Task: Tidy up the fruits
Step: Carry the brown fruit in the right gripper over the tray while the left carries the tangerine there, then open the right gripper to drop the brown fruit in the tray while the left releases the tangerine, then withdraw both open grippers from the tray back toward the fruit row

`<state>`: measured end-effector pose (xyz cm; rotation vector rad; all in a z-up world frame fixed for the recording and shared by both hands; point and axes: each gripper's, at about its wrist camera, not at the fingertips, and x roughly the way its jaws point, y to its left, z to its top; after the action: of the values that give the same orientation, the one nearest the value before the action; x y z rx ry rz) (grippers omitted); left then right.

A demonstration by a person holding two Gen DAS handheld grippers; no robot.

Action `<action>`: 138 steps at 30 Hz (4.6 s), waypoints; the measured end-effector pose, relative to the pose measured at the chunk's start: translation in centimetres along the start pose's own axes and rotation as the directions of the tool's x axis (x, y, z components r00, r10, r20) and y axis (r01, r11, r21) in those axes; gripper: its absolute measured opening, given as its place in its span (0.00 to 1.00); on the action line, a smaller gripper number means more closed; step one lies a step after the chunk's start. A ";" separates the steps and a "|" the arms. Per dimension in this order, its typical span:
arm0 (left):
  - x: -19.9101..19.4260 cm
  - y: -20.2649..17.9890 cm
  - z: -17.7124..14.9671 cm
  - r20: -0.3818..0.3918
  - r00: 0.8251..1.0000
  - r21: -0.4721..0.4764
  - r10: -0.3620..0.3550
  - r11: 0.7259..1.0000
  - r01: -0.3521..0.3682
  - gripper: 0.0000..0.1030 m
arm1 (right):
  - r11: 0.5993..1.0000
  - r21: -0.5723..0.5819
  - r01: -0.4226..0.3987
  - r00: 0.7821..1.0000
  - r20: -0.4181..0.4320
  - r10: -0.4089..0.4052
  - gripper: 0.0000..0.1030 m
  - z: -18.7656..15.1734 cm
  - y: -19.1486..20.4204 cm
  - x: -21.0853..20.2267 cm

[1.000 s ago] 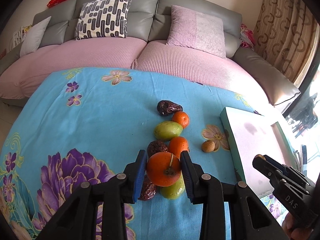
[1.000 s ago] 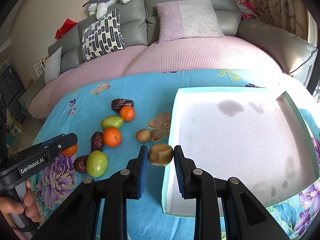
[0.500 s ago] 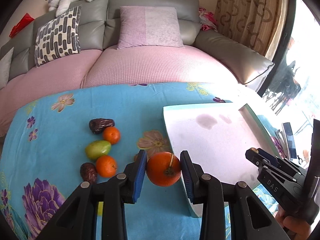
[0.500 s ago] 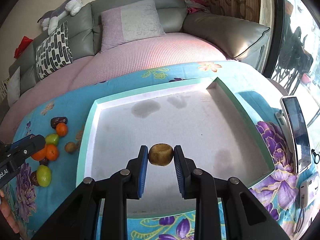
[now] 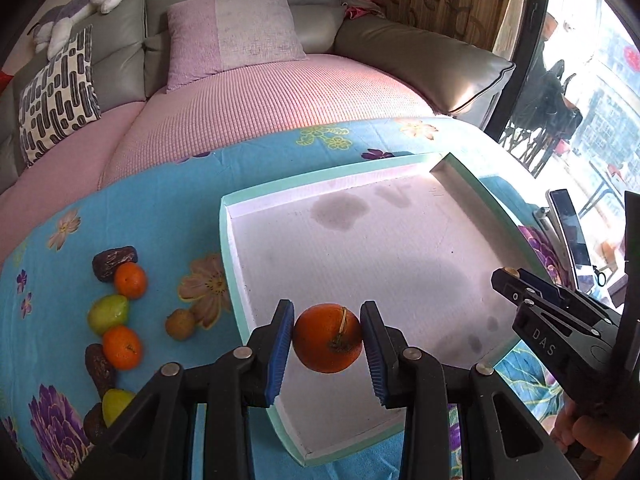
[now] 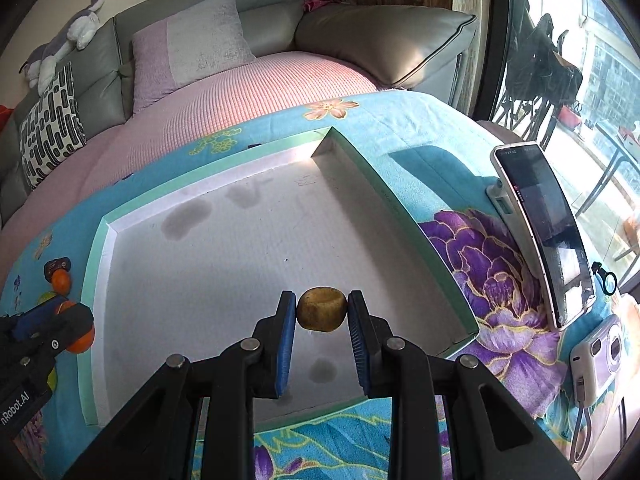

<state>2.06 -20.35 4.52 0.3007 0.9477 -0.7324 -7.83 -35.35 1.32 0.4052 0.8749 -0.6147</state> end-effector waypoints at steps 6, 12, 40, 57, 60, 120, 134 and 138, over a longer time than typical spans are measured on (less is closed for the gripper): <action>1.5 -0.6 -0.1 -0.032 0.999 0.010 0.016 1.000 -0.015 0.36 | 1.000 0.010 -0.013 1.000 -0.013 0.013 0.27 0.1 -0.3 0.8; 2.7 -0.6 -0.4 -0.058 0.998 0.011 0.039 0.999 -0.039 0.36 | 1.000 0.017 -0.015 0.999 -0.038 0.016 0.27 0.2 -0.5 1.9; 4.0 -0.8 -0.7 -0.082 0.993 0.005 0.089 0.996 -0.089 0.47 | 0.999 -0.031 0.039 0.998 -0.045 -0.040 0.33 0.2 -0.4 2.1; 0.0 0.7 -0.4 0.023 0.988 -0.046 0.150 0.988 -0.148 0.47 | 0.998 -0.058 -0.004 1.000 0.005 0.004 0.37 0.4 0.8 -0.3; 0.3 1.1 -0.6 0.017 0.987 -0.060 0.163 0.985 -0.161 0.47 | 0.998 -0.059 -0.009 1.000 0.002 0.009 0.37 0.4 0.9 -0.3; -3.4 13.0 -3.2 0.070 0.888 -0.307 0.454 0.857 -0.414 1.00 | 0.973 -0.221 -0.065 0.993 0.085 0.086 0.90 -0.2 9.8 -1.6; -6.3 18.1 -5.2 0.074 0.865 -0.394 0.495 0.812 -0.431 1.00 | 0.937 -0.334 -0.100 0.988 0.075 0.133 0.90 -1.7 15.8 -2.0; -6.4 19.3 -6.2 0.052 0.873 -0.409 0.485 0.808 -0.424 1.00 | 0.932 -0.346 -0.107 0.988 0.071 0.140 0.90 -2.0 16.9 -2.0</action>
<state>9.04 -0.32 4.85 0.1104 0.8056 -0.1103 0.94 -20.73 3.15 0.1141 0.8388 -0.3526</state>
